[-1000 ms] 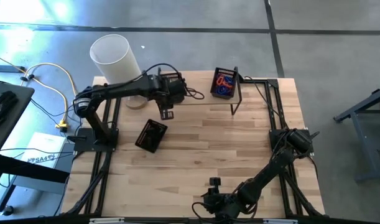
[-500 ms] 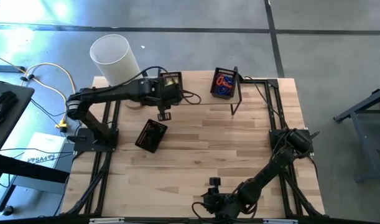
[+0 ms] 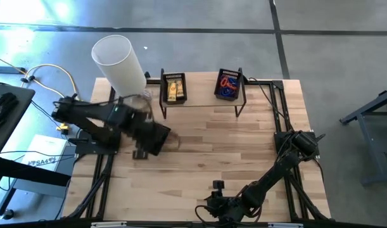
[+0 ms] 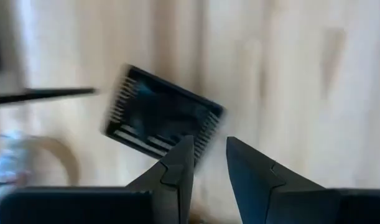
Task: Pick & Place Office Desk Supplies
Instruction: Put the black bin with black rubber bands on the shelf
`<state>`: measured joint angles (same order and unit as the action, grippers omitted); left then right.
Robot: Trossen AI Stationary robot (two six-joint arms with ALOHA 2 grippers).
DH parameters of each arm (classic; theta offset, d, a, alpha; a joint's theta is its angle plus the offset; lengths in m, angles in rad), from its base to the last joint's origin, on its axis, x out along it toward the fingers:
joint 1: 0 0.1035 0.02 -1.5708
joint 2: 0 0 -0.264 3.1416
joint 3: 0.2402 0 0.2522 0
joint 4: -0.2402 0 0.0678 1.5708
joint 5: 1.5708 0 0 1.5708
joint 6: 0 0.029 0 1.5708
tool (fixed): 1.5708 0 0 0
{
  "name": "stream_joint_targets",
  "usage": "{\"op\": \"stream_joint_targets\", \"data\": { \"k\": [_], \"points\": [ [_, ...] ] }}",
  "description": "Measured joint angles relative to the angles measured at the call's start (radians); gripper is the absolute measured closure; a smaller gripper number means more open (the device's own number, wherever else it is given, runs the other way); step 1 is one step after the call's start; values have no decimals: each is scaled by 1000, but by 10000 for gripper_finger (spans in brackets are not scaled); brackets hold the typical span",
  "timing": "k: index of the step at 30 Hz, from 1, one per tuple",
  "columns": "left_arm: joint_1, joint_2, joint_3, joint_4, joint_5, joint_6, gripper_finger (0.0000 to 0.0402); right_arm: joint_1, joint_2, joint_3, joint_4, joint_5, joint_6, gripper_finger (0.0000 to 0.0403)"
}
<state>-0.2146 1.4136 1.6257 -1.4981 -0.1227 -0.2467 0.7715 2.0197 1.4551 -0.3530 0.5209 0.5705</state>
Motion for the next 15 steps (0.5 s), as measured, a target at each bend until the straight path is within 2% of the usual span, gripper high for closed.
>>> {"op": "stream_joint_targets", "data": {
  "k": [3, 9, 15],
  "points": [
    [-109, -2, -20, -10, 9, -50, 313, 0, 0, 0, 16, -1, -5, 269],
    [-292, -1, -146, 92, -131, -61, 313, 0, 0, 0, 52, -25, -25, 270],
    [-365, 0, -338, 227, -160, -61, 313, 0, 0, 0, 60, -33, -23, 269]
  ]
}}
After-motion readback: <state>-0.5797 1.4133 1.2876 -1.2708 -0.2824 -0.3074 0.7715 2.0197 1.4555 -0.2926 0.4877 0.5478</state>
